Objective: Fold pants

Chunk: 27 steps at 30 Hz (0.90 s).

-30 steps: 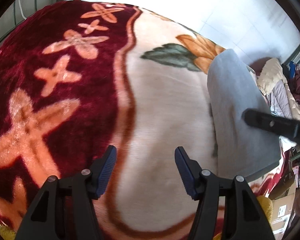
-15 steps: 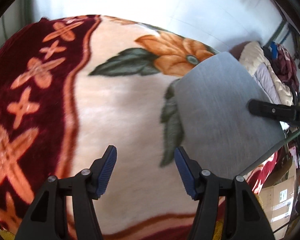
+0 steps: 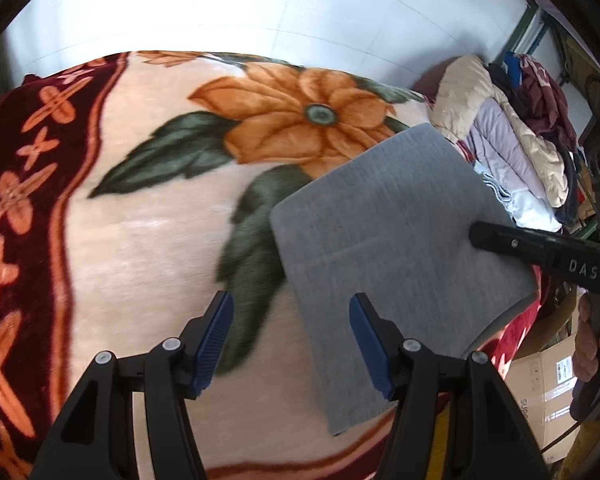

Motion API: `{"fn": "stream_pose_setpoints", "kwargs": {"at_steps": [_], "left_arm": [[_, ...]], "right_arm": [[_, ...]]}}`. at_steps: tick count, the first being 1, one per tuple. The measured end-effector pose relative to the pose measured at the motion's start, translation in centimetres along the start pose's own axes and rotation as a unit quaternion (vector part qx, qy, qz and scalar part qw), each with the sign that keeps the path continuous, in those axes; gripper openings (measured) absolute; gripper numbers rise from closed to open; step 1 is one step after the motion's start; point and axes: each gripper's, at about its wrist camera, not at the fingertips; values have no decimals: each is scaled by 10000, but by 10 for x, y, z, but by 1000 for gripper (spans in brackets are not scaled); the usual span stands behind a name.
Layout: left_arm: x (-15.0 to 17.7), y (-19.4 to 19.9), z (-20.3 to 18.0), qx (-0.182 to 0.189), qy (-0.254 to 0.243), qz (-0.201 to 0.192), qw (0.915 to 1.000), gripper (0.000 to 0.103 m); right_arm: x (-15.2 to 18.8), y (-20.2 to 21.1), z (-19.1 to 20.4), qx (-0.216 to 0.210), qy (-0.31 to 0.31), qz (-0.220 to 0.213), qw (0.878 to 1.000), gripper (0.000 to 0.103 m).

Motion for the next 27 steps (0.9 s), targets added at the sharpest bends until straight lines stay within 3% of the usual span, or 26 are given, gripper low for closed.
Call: {"fn": "stream_pose_setpoints", "kwargs": {"at_steps": [9, 17, 19, 27], "left_arm": [[-3, -42, -31, -23, -81, 241, 9997, 64], [5, -80, -37, -109, 65, 489, 9987, 64], [7, -89, -37, -55, 117, 578, 9982, 64], [11, -108, -43, -15, 156, 648, 9978, 64]], "right_arm": [[25, -12, -59, 135, -318, 90, 9994, 13], [52, -51, -104, 324, -325, 262, 9986, 14], [57, -58, -110, 404, -320, 257, 9983, 18], [63, -47, -126, 580, -667, 50, 9961, 54]]}}
Point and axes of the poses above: each gripper's, at about its wrist camera, not at the fingertips, and y roughly against the way its jaws point, z to its left, x to its underside, and after that the axes turned 10 degrees about y, right-handed
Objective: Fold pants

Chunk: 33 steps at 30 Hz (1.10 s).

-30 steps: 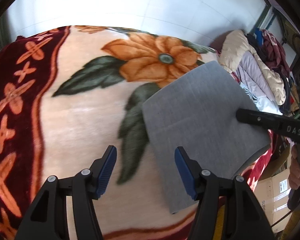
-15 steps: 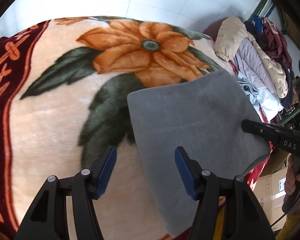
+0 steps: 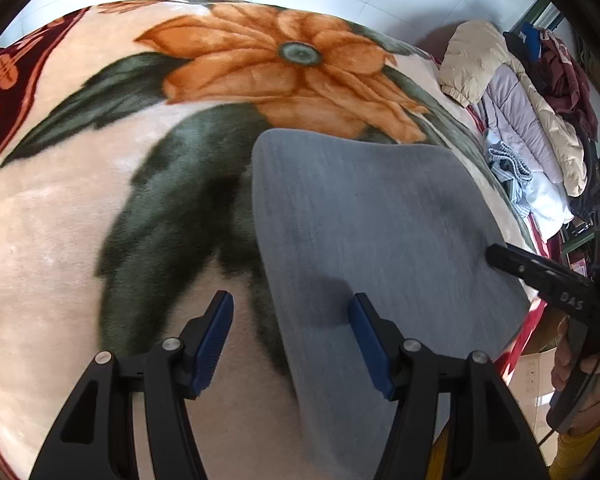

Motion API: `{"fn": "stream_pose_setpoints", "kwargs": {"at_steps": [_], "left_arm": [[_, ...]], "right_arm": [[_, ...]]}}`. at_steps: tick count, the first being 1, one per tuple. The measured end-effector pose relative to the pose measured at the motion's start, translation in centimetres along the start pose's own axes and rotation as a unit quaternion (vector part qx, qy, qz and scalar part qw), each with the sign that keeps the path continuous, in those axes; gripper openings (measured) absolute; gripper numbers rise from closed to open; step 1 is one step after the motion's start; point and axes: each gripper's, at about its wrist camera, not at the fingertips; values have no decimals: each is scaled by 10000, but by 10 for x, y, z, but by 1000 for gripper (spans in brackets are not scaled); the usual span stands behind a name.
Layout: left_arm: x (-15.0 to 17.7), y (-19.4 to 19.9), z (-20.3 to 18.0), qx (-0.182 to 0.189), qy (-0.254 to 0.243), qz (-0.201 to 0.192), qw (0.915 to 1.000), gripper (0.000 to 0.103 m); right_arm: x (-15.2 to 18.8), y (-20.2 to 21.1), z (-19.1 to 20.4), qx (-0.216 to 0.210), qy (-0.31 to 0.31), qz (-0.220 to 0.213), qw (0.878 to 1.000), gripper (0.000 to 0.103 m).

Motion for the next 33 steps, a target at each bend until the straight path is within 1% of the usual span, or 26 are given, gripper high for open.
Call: {"fn": "stream_pose_setpoints", "kwargs": {"at_steps": [2, 4, 7, 9, 11, 13, 14, 15, 16, 17, 18, 19, 21, 22, 24, 26, 29, 33], "left_arm": [[0, -5, -3, -12, -23, 1, 10000, 64], [0, -10, -7, -34, -61, 5, 10000, 64], [0, -17, -10, -8, -104, 7, 9999, 64], [-1, -20, -10, 45, -71, 11, 10000, 65], [-2, -23, -8, 129, -16, 19, 9999, 65], [-3, -26, -9, 177, 24, 16, 9998, 65], [-3, -26, -10, 192, 28, 2, 9998, 65], [-3, -26, -11, 224, 17, -7, 9997, 61], [-3, -26, -13, 299, -10, 4, 9996, 52], [-2, -25, -14, 288, -35, -32, 9996, 51], [-2, -23, -16, 286, -78, -56, 9995, 42], [-2, -21, -18, 327, -128, -77, 9994, 32], [-2, -14, -19, 360, -183, -125, 9991, 25], [-3, -10, -19, 397, -191, -127, 9989, 24], [-5, 0, -16, 453, -151, -153, 9987, 23], [-4, 12, -12, 435, -118, -255, 9987, 23], [-2, 37, 1, 372, -101, -455, 9982, 22], [4, 73, 34, 218, 28, -602, 9979, 22]], "right_arm": [[-1, -7, 2, 144, 145, 45, 9998, 57], [0, -17, 1, 94, 140, 134, 9998, 58], [4, -33, -7, -170, -34, 196, 9997, 59], [7, -40, -16, -383, -224, 185, 9988, 64], [11, -45, -25, -710, -427, 172, 9964, 64], [13, -45, -28, -910, -496, 154, 9945, 64], [13, -45, -27, -937, -483, 154, 9943, 60], [13, -43, -26, -1025, -478, 133, 9935, 48], [14, -41, -24, -1134, -514, 86, 9922, 42], [14, -39, -22, -1206, -528, 40, 9913, 32], [15, -34, -19, -1162, -538, -35, 9918, 29], [15, -32, -18, -1139, -562, -76, 9919, 27], [17, -23, -17, -1133, -716, -195, 9908, 23], [18, -18, -15, -1155, -785, -272, 9898, 22], [18, -9, -12, -1199, -830, -389, 9885, 21], [18, 1, 1, -1321, -818, -483, 9867, 20], [16, 12, 29, -1427, -644, -547, 9862, 20], [13, 22, 71, -1704, -475, -680, 9819, 20]]}}
Point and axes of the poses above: each gripper's, at about its wrist camera, not at the fingertips, and y roughly against the way its jaws point, z to its left, x to its underside, and after that the axes turned 10 degrees about y, right-handed
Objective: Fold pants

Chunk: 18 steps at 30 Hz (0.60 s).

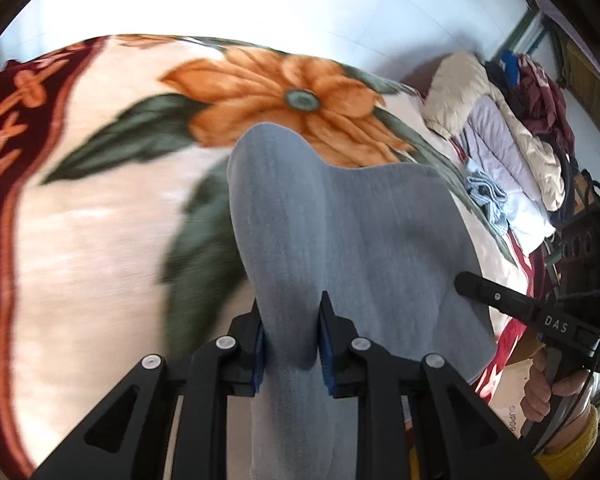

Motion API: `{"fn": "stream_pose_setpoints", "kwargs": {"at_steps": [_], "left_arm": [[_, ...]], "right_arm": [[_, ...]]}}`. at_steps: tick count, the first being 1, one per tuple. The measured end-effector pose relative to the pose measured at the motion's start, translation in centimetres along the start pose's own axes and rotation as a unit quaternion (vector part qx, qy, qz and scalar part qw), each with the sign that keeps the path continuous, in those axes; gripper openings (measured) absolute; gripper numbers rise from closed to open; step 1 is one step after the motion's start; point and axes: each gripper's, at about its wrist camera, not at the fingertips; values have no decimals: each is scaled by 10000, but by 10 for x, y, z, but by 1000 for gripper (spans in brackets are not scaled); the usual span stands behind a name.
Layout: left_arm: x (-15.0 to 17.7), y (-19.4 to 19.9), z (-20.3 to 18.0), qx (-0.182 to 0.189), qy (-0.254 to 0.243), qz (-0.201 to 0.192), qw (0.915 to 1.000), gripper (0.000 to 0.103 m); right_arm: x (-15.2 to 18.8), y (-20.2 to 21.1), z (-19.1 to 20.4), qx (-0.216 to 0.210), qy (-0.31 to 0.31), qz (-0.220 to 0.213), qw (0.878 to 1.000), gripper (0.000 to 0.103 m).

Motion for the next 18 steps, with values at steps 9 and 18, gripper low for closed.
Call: {"fn": "stream_pose_setpoints", "kwargs": {"at_steps": [9, 18], "left_arm": [[2, 67, 83, -564, 40, -338, 9978, 22], [4, 27, 141, -744, 423, -16, 9963, 27]], "right_arm": [[16, -53, 94, -405, 351, 263, 9982, 20], [20, -115, 103, 376, 519, 766, 9950, 24]]}}
Point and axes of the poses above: each gripper's, at about its wrist camera, not at the fingertips, and y roughly against the way its jaws point, z to its left, x to its underside, and after that the axes turned 10 degrees about y, right-handed
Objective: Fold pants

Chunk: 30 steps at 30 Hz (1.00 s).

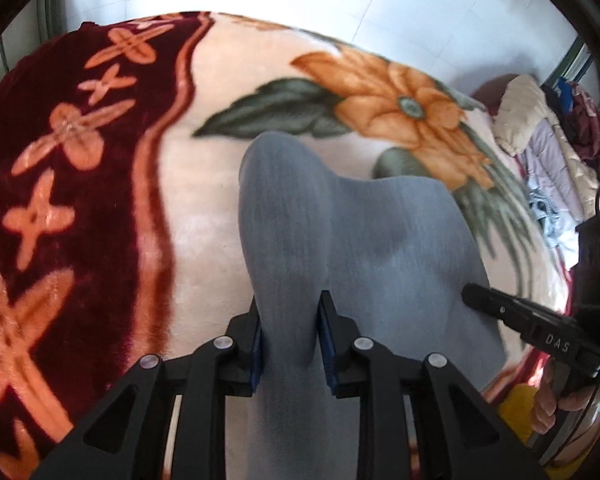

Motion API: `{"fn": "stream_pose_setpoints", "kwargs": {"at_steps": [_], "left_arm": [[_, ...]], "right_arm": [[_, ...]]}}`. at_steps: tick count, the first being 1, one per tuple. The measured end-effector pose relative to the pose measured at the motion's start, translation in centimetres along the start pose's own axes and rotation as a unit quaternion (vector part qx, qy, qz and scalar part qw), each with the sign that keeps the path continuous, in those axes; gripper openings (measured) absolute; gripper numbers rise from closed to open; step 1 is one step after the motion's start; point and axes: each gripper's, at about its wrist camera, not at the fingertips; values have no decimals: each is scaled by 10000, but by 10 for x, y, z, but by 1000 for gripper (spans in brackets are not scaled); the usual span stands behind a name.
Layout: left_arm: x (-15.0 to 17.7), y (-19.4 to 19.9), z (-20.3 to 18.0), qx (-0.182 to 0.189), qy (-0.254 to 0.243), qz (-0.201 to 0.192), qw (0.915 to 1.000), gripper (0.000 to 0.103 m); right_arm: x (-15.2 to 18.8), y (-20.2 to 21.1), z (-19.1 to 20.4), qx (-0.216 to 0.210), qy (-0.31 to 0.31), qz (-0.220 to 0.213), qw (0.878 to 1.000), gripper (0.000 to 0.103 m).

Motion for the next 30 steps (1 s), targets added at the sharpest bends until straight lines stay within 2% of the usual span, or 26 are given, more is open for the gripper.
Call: {"fn": "stream_pose_setpoints", "kwargs": {"at_steps": [3, 7, 10, 12, 15, 17, 21, 22, 25, 30], "left_arm": [[4, -4, 3, -106, -20, -26, 9999, 35], [8, 17, 2, -233, -51, -258, 9994, 36], [15, 39, 0, -249, -5, -347, 9991, 44], [23, 51, -3, -133, -25, -313, 9994, 44], [37, 61, -4, 12, 107, -252, 9996, 44], [44, 61, -3, 46, 173, -264, 9995, 44], [55, 39, 5, -111, 315, 12, 9994, 44], [57, 31, 8, -267, 333, 89, 9990, 45], [64, 20, 9, -479, 126, 64, 9988, 51], [70, 37, 5, -436, 79, -113, 9990, 51]], "right_arm": [[1, 0, -2, 110, 35, 37, 9999, 33], [0, 27, 6, 521, 167, -202, 9983, 33], [6, 53, 22, 447, 352, -498, 9971, 33], [13, 61, 35, 332, 534, -547, 9965, 33], [23, 54, 49, 204, 667, -447, 9966, 33], [32, 39, 51, 296, 641, -253, 9972, 33], [45, 13, 45, 471, 595, 9, 9971, 33], [48, 11, 44, 467, 590, 15, 9972, 33], [50, 13, 45, 509, 567, -57, 9971, 33], [55, 36, 57, 642, 573, -197, 9961, 33]]}}
Point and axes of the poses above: each gripper's, at about its wrist camera, not at the fingertips, and y roughly against the way its jaws point, z to its left, x to its underside, and after that the axes turned 10 degrees about y, right-handed
